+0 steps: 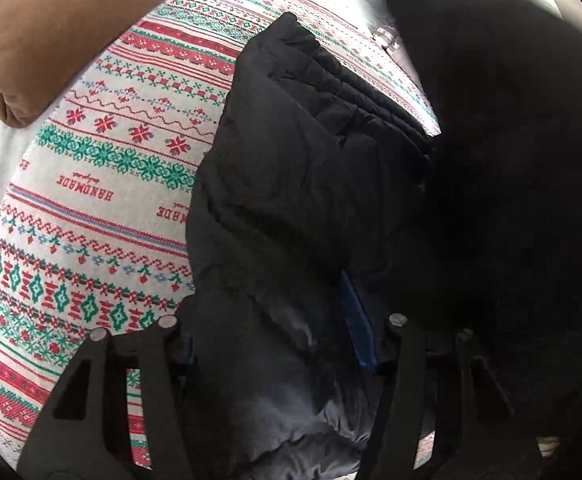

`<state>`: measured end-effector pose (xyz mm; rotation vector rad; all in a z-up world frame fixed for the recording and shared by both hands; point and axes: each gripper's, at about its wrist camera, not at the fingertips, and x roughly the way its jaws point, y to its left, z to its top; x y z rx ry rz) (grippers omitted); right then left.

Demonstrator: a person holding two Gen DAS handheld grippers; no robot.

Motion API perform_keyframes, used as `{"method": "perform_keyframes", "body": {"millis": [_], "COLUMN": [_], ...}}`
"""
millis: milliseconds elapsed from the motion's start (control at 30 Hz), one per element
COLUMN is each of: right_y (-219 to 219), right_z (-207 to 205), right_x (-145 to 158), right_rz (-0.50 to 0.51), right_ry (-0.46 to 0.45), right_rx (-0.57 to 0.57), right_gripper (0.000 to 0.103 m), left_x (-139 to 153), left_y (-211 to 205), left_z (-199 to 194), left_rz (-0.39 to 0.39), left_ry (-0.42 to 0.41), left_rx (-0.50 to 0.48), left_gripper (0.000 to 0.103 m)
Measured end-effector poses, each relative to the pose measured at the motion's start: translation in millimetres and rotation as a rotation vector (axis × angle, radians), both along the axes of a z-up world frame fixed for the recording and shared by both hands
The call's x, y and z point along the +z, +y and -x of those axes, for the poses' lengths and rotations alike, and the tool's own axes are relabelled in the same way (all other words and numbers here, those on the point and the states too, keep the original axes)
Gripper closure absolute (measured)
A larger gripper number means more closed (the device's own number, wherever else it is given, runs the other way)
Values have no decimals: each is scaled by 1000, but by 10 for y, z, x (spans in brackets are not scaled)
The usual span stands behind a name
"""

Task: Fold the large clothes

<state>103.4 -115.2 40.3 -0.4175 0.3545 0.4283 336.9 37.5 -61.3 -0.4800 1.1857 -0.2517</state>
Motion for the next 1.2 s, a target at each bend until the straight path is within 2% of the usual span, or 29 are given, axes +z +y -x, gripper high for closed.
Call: {"method": "perform_keyframes", "body": {"millis": [67,133,300,367,433,533,600,667,767,800,933,1000,1067,1100,1133,1200], "right_y": [126,178,65,-6,-10,115,240,377,504,512,450,413,387,369,352,306], "right_z": [13,38,-1,6,-3,43,87,99,112,101,25,-26,-68,-93,-110,-137], "right_x": [-260,-387,-335,-319,-314,-326,-441,-603,-834,-877,-913,-932,-961,-973,-971,-957], "right_rz": [49,62,-14,-33,-38,-6,67,162,257,261,219,202,184,171,162,143], "right_ry": [23,23,61,68,74,67,73,89,104,115,176,206,234,248,257,275], "right_rx": [34,35,34,25,24,46,86,112,125,127,144,154,162,166,168,180], "right_gripper": [93,93,93,93,92,92,90,88,83,82,82,82,81,81,81,80], "left_x": [-5,-27,-13,32,112,275,335,353,407,457,611,711,846,880,893,806], "left_y": [60,148,313,545,810,1305,1467,1472,1245,1104,852,734,640,586,523,402], "left_z": [15,18,8,-20,22,158,230,240,212,241,271,333,377,386,381,302], "left_rz": [19,43,83,128,190,264,291,297,278,263,177,125,141,145,129,18], "left_ry": [14,28,64,78,57,-27,-71,-76,-69,-79,-154,-249,-354,-380,-395,-353], "left_rx": [4,6,14,28,79,204,248,224,134,106,23,15,-46,-79,-104,-119], "left_gripper": [50,53,53,53,52,51,49,48,48,48,48,48,44,36,33,32]}}
